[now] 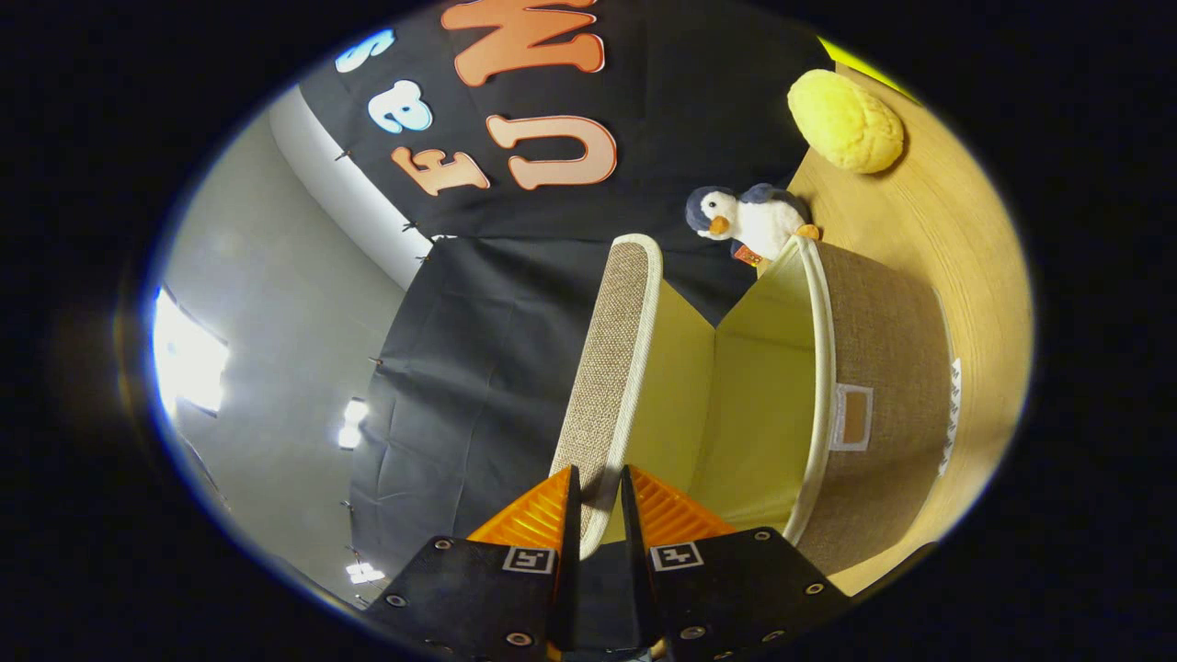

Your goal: Open the storage box then place both shoes into the box .Put the left shoe in first, then the right shoe, with the right side of both shoes facing outward in a uniform manner.

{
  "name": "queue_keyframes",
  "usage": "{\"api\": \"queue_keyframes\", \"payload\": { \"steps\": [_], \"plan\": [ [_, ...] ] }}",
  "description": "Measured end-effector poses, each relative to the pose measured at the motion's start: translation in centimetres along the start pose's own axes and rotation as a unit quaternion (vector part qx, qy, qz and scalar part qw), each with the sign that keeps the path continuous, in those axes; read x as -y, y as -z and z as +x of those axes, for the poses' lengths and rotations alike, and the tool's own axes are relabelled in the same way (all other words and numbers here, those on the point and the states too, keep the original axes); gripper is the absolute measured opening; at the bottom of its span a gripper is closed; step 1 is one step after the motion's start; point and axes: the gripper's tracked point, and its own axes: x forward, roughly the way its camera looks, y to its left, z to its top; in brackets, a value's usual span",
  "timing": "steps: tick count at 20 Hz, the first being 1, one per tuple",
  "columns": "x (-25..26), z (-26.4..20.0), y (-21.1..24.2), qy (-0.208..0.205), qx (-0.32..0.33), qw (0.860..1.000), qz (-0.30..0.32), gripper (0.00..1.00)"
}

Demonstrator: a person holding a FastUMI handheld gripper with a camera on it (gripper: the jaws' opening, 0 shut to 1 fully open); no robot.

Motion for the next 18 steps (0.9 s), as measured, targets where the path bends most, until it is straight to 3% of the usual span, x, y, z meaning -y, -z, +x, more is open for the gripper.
{"api": "queue_keyframes", "payload": {
  "steps": [3,6,9,10,11,18],
  "plan": [
    [-1.5,0.7,-0.2,-0.007,0.017,1.000,0.002,0.24],
    [-5.0,1.9,-0.4,-0.044,0.027,0.999,-0.008,0.23],
    [-5.3,4.5,0.0,-0.011,0.017,0.999,-0.043,0.23],
    [-5.7,5.2,0.3,-0.004,0.013,0.998,-0.055,0.12],
    [-6.3,6.0,0.8,-0.004,0.005,0.998,-0.062,0.10],
    [-7.6,13.4,3.4,0.039,-0.028,0.992,-0.117,0.12]
  ]
}}
